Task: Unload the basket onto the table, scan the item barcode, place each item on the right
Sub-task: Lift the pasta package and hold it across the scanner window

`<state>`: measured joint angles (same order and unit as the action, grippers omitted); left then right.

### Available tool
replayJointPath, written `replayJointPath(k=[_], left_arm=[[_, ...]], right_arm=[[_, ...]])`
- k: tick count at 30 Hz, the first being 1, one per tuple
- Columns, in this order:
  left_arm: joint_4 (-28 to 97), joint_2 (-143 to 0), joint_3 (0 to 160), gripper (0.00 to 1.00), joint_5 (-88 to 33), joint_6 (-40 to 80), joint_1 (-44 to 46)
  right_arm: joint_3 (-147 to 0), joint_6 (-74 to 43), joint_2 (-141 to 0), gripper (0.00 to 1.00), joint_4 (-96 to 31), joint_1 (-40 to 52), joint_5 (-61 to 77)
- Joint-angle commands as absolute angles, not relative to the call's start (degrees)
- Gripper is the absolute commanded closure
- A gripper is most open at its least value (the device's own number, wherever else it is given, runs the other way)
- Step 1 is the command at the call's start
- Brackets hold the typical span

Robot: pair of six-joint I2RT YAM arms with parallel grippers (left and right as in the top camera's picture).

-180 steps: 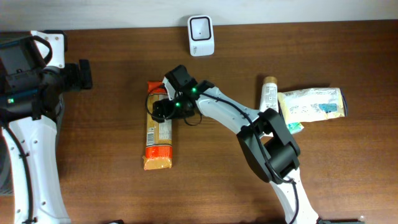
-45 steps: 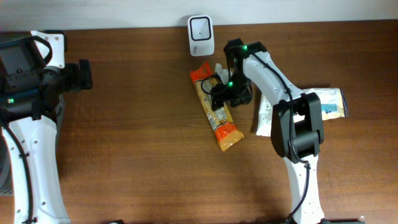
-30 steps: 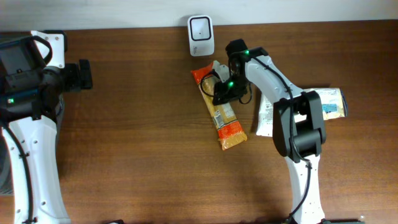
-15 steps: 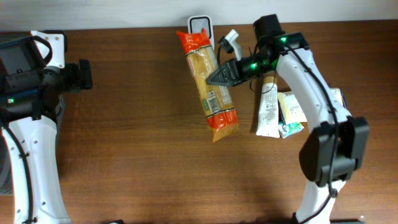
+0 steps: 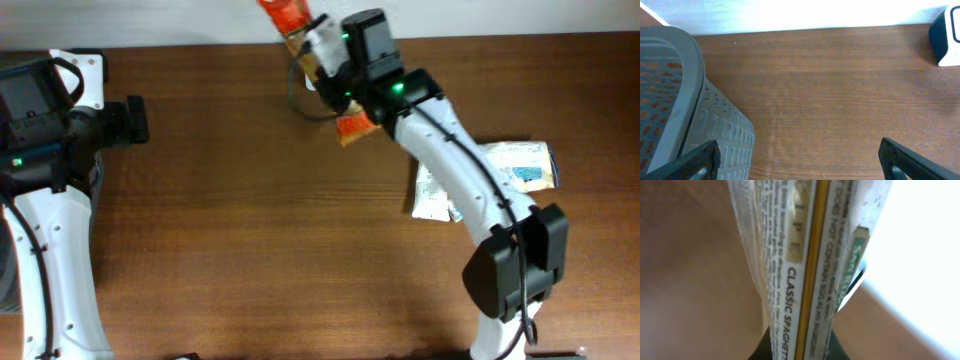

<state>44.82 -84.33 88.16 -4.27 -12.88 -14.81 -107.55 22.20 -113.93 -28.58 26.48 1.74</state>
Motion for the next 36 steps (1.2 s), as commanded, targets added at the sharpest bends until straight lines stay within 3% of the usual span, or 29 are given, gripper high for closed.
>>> replayJointPath(k=[1,4,10,30,33,36], left_arm=[[44.7,-84.2,88.4,0.01,-4.7,-13.8,-15.2],[44.7,-84.2,88.4,0.01,-4.7,-13.8,-15.2],[44.7,-84.2,88.4,0.01,-4.7,-13.8,-15.2],[44.7,-84.2,88.4,0.01,-4.7,-13.8,-15.2],[44.7,-84.2,88.4,0.01,-4.7,-13.8,-15.2],[44.7,-84.2,88.4,0.01,-4.7,-13.8,-15.2]], right_arm=[[-109.4,43.9,-112.5,0.96,-17.1,28.6,-9.5],[-109.4,51.8,-118.5,0.96,1.7,28.9,-17.1],[-109.4,77.1,-138.8,0.96,39.8,28.9,-12.0],[-109.4,78.0,-139.3,0.96,34.7,27.9,-11.2],[-109.4,77.5,-133.5,0.96,25.2,27.2,-14.2],[-109.4,59.1,-121.5,0.96,6.2,27.3,-16.8]])
